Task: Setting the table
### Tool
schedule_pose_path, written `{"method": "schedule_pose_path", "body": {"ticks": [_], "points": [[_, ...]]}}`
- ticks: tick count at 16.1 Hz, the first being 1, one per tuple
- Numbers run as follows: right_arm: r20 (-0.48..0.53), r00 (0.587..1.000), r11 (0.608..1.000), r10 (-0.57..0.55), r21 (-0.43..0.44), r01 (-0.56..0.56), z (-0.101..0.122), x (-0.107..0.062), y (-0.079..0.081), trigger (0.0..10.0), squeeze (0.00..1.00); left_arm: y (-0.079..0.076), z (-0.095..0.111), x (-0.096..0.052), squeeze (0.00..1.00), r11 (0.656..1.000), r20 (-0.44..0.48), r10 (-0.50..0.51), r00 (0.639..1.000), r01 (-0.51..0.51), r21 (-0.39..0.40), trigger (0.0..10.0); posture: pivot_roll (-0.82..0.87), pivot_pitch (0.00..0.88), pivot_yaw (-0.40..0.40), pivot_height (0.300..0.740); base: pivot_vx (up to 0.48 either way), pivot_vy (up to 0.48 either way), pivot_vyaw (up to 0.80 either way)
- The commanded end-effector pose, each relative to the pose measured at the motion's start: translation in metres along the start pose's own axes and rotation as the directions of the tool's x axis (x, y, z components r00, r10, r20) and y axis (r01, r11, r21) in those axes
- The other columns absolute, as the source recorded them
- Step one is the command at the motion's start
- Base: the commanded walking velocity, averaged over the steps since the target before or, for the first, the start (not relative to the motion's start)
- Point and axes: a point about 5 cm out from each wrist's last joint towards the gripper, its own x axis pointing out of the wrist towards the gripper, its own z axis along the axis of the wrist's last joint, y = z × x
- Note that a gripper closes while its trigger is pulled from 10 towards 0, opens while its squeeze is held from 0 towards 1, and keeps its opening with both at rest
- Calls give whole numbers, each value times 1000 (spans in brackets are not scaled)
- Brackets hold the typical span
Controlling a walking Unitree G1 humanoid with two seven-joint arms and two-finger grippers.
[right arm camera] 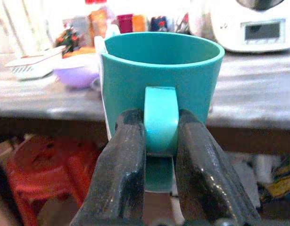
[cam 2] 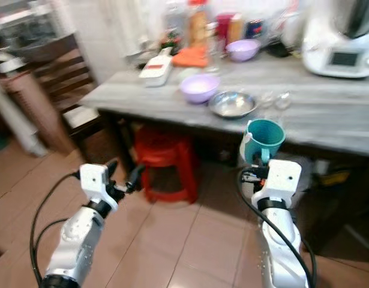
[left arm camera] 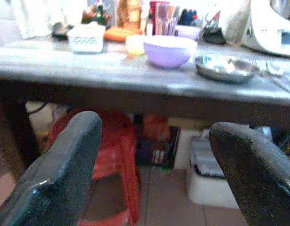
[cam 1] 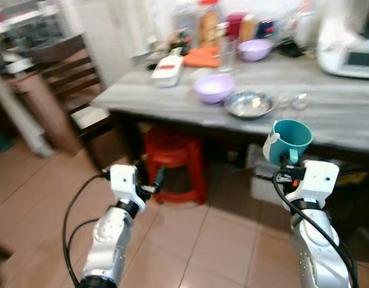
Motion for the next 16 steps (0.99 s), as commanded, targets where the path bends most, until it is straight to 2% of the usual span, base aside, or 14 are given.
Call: {"method": "schedule_pose_path", "body": {"ticks": [1, 4, 12, 16], "points": [[34, 999, 999, 36, 16, -37, 8, 3, 12, 10000, 0, 12, -1, -5, 0, 999, -13, 38, 999, -38, 14, 10000, -155, 0, 106, 740, 401, 0, 0], [37, 999, 999, 33, 13, -34, 9, 3, 11, 10000, 0, 10, -1, -5, 0, 999, -14, 35, 999, -35, 8, 10000, -156, 0, 107, 740, 401, 0, -175], [56, 998, 999, 41, -4, -41, 13, 4, 12, 10000, 0, 6, 2, -5, 0, 1000, -1, 19, 1000, -19, -5, 10000, -160, 0, 106, 740, 411, 0, -694], [92, 993, 996, 79, -48, -75, 21, 4, 16, 10000, 0, 7, 6, -8, 0, 999, 10, 34, 999, -34, 12, 10000, -158, 0, 104, 740, 371, 0, 0]]}}
